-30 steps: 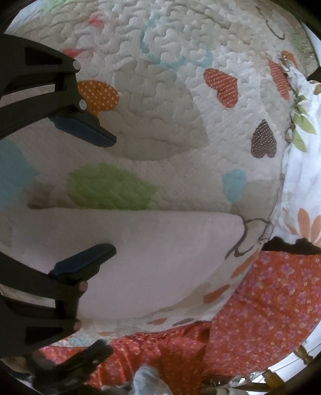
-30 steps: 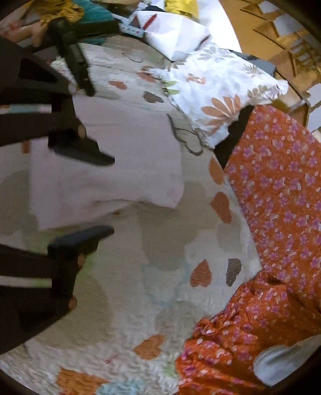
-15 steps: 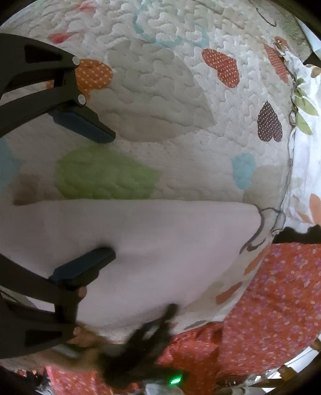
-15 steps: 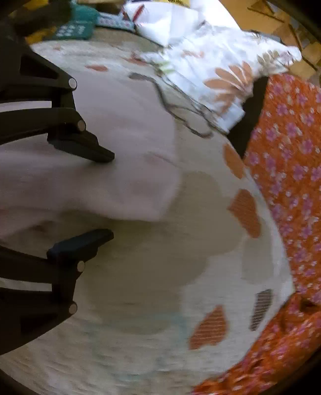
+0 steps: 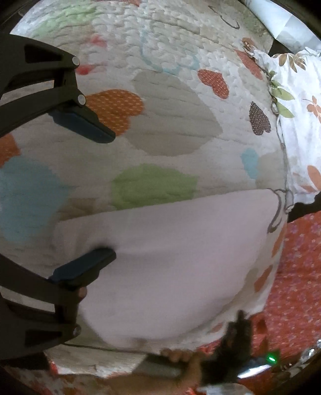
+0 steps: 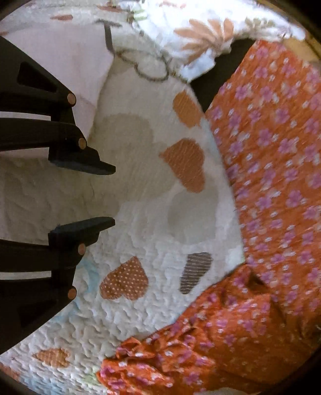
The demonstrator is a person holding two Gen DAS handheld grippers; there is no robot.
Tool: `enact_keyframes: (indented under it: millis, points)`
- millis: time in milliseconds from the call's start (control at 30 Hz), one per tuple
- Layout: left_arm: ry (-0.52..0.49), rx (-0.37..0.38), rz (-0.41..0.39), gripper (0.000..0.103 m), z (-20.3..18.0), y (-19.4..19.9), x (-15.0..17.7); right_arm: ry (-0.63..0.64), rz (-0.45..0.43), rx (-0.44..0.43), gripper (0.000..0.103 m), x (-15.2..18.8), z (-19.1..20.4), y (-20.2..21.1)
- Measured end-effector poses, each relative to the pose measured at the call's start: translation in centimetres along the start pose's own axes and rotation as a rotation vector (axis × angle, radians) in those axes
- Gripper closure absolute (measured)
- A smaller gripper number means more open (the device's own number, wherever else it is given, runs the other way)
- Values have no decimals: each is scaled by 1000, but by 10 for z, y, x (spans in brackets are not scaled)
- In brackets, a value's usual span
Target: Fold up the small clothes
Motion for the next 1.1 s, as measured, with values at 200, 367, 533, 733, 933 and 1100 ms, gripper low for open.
enact_keyframes:
  millis: [200,367,533,733,933,1100]
  points:
    - [-15,-15,20,17,0,0,14,39,-25,-141,64,19,32,66]
    - [-26,7,57,17,3,5,25,41,96,-290,62,73,60,101]
    - [-10,28,16,17,10,29,32,75,259,-317,62,147,65,109]
    - [5,-60,-165,17,26,70,29,107,296,-217,55,176,34,104]
    - [31,-242,-333,17,30,106,21,33,217,-193,54,155,4,114]
    - [42,-259,-352,10,14,100,19,-34,152,-245,50,134,-2,128]
Point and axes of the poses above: each gripper's, at about its wrist camera, not at the fingertips, and y roughly against the way its jaws point, z to its left, x to its underside, the point moved 7 cm from there along -y, roughly the way its jaws point, and after that the axes turned 3 degrees about x, right-handed, at the moved point
